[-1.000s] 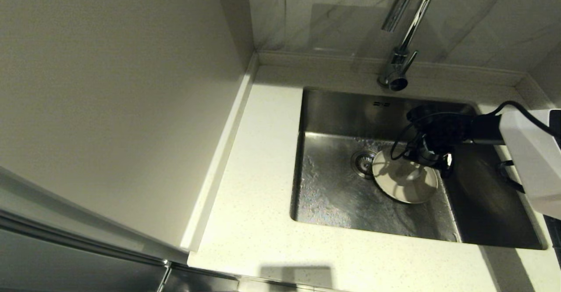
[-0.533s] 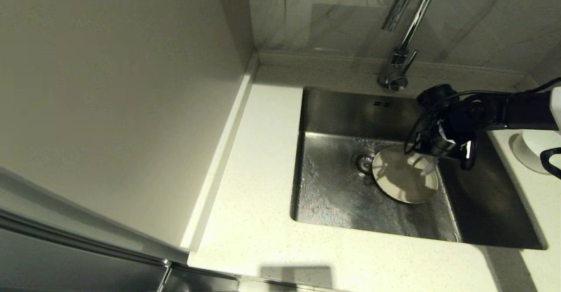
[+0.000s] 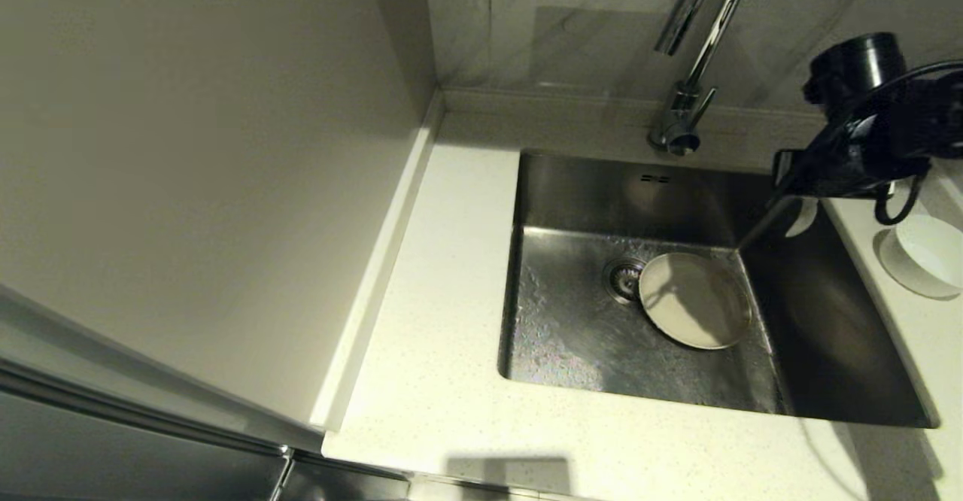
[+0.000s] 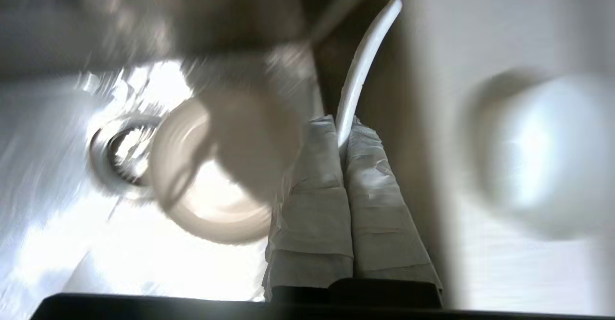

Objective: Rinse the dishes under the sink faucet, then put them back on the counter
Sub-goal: Put a spoon back to the table from the sink

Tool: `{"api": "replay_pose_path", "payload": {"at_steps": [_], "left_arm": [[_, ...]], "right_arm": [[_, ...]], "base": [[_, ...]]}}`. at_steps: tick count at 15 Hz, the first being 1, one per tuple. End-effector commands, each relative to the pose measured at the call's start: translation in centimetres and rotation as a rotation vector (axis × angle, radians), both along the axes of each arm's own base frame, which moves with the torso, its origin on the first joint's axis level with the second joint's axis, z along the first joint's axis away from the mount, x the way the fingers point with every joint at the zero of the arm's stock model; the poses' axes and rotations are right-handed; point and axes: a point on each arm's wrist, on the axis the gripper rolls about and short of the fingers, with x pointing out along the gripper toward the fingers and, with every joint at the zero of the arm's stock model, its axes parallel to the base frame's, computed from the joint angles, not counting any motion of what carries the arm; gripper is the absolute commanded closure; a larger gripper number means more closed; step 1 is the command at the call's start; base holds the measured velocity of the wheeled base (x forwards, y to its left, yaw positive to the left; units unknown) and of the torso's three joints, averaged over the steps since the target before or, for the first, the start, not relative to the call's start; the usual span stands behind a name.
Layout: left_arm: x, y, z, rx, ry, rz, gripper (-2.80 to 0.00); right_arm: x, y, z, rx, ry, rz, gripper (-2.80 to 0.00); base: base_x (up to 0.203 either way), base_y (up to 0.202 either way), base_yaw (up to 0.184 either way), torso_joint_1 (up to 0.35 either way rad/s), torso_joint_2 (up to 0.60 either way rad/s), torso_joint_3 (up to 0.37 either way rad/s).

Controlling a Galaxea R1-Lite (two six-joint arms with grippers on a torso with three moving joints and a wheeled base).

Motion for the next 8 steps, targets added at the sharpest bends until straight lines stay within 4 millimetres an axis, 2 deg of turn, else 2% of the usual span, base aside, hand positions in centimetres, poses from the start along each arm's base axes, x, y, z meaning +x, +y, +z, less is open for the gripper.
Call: {"api": "replay_pose_path", "payload": {"at_steps": [1, 6, 8], "left_arm": [[0.0, 0.0, 0.0, -0.001, -0.003, 0.0, 0.0], [0.0, 0.0, 0.0, -0.001, -0.003, 0.0, 0.0], [0.0, 0.0, 0.0, -0.001, -0.003, 0.0, 0.0]], "right_arm": [[-2.5, -2.0, 3.3, -0.018, -0.084, -0.046, 0.0], [-2.7, -8.0, 5.0, -0.142, -0.193, -0.168, 0.0], [-1.7, -10.0, 4.4, -0.2, -0.222, -0.199, 0.0]], "base": [[0.0, 0.0, 0.0, 0.0, 0.0, 0.0], [0.0, 0.0, 0.0, 0.0, 0.0, 0.0], [0.0, 0.0, 0.0, 0.0, 0.0, 0.0]]}}
